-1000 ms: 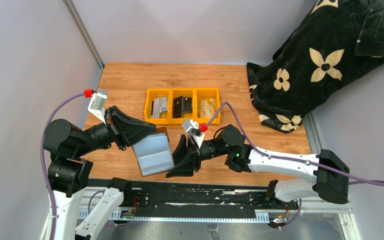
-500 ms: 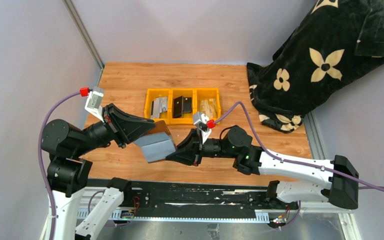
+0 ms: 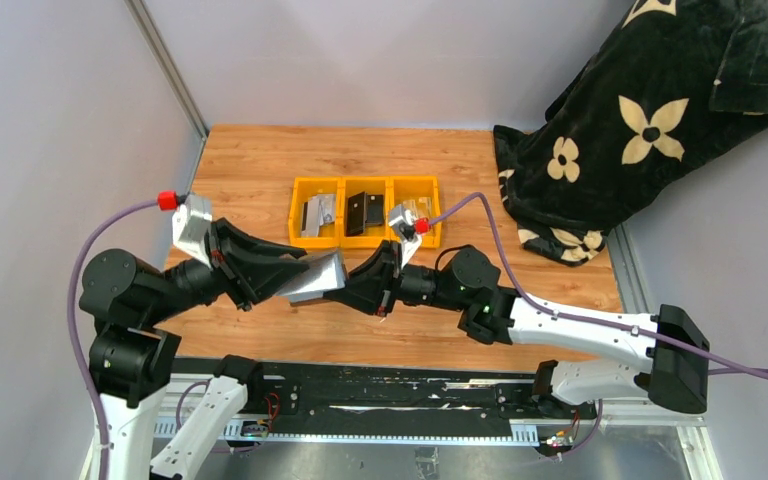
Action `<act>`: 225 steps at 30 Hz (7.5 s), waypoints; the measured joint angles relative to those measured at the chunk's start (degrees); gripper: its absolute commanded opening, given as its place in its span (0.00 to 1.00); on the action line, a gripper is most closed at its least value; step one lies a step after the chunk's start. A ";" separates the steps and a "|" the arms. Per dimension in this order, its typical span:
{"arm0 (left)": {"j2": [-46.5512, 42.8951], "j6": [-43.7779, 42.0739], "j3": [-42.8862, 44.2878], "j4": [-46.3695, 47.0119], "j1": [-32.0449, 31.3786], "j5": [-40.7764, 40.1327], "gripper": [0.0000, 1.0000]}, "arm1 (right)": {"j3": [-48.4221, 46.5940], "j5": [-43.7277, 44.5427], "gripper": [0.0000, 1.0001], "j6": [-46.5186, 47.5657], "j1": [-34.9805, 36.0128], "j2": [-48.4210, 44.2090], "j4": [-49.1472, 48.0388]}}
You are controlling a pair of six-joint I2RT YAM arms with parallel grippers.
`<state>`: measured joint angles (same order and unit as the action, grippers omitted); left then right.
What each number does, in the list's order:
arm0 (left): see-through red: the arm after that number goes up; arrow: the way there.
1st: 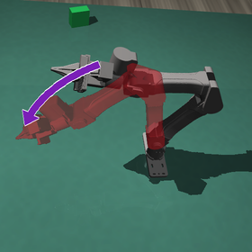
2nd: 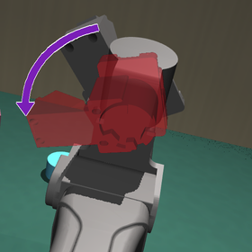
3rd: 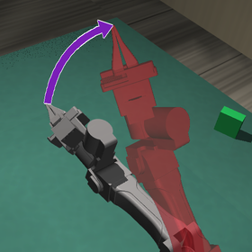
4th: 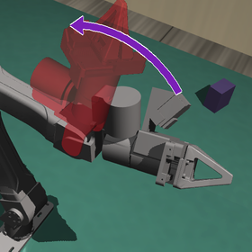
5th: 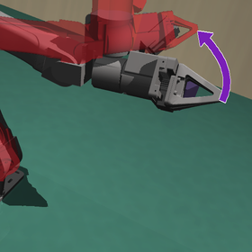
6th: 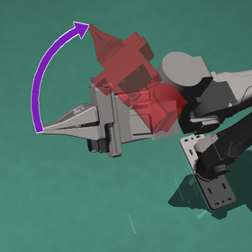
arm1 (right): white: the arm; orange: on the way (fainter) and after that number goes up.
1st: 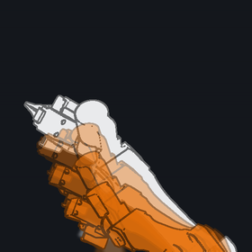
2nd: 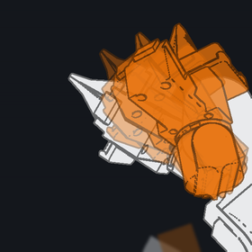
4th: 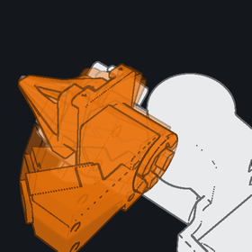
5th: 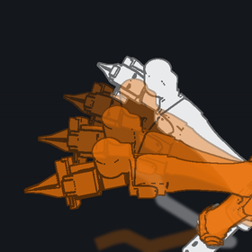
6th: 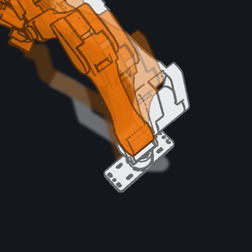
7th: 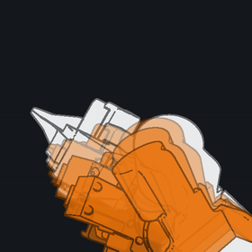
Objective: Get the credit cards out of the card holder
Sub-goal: Remove the credit card from the card holder.
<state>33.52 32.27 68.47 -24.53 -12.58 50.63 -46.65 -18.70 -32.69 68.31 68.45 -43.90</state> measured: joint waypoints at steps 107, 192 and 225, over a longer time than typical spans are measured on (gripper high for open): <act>-10.82 -17.90 -11.47 6.40 -0.09 -15.54 0.00 | -8.63 5.66 0.54 1.14 -1.44 -8.48 22.88; -6.25 -4.37 -4.17 7.69 -0.07 -4.94 0.00 | -8.81 7.08 0.26 23.85 6.64 -11.91 15.19; -10.38 -13.31 -7.28 6.05 -0.02 -6.49 1.00 | -18.82 30.05 0.00 20.92 10.73 -4.57 24.70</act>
<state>23.14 18.96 61.19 -18.48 -12.60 44.14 -65.47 11.35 -11.77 79.05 63.88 -19.20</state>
